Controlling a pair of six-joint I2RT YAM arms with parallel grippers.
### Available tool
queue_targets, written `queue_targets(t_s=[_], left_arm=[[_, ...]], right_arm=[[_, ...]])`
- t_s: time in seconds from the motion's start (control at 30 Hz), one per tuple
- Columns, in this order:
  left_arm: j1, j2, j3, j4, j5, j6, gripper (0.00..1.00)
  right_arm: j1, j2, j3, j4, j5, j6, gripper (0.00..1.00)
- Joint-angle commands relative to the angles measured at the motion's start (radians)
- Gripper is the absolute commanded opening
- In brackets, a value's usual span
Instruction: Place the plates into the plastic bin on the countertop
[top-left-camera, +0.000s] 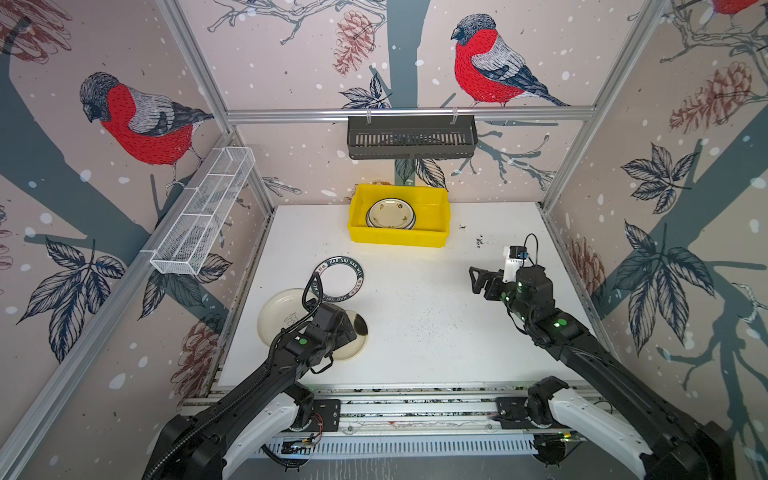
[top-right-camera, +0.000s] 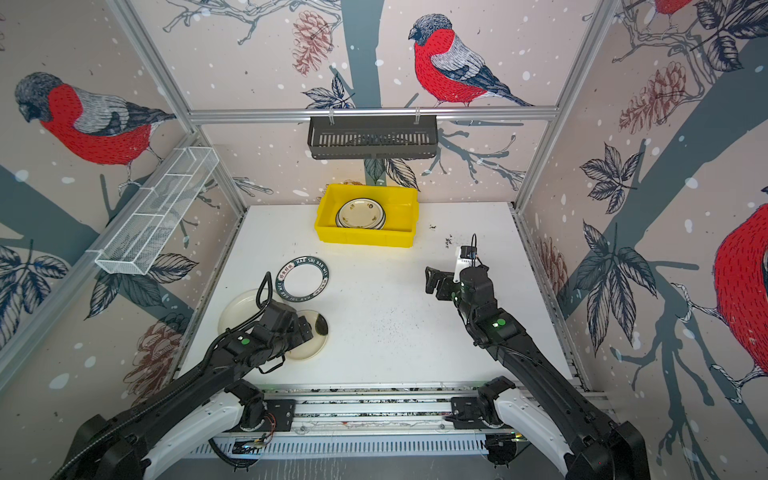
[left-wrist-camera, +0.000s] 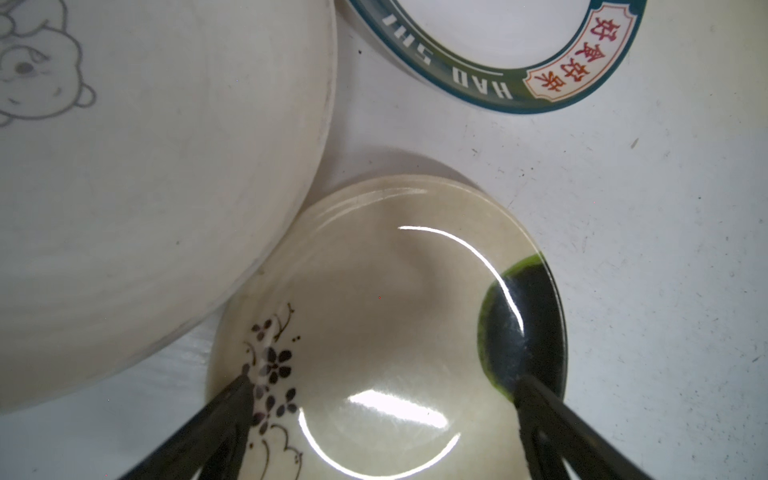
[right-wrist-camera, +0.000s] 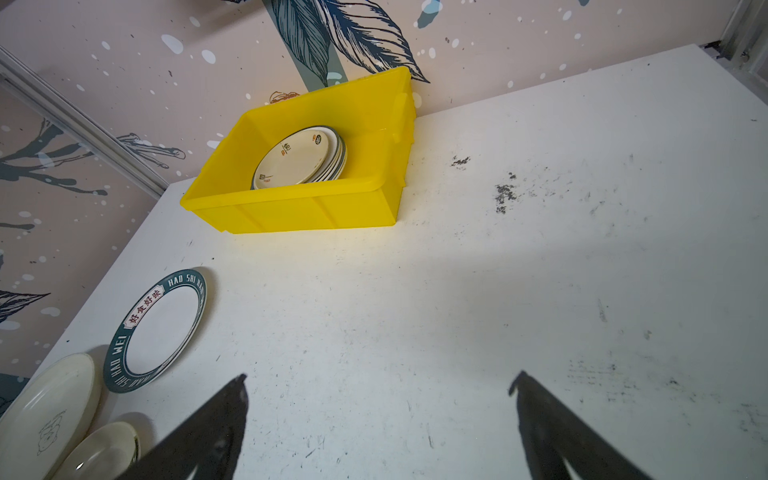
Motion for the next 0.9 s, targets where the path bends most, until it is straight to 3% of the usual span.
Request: queue_targets(t_s=[0.0, 0.3, 0.5, 0.87], left_arm=[[-0.004, 0.013, -0.001, 0.001, -0.023, -0.011, 0.97], [-0.053, 0.099, 0.006, 0.078, -0.034, 0.005, 0.97], [-0.067, 0.228, 0.064, 0.153, -0.036, 0.054, 0.97], [-0.109, 0.438, 0.155, 0.336, 0.066, 0.105, 0.97]], right_arm=[[-0.011, -0.003, -0.002, 0.010, -0.007, -0.001, 1.00], [-0.033, 0.027, 0.002, 0.023, -0.034, 0.008, 1.00], [-0.045, 0.026, -0.003, 0.005, -0.034, 0.021, 1.00], [-0.069, 0.014, -0.010, -0.016, -0.019, 0.042, 1.00]])
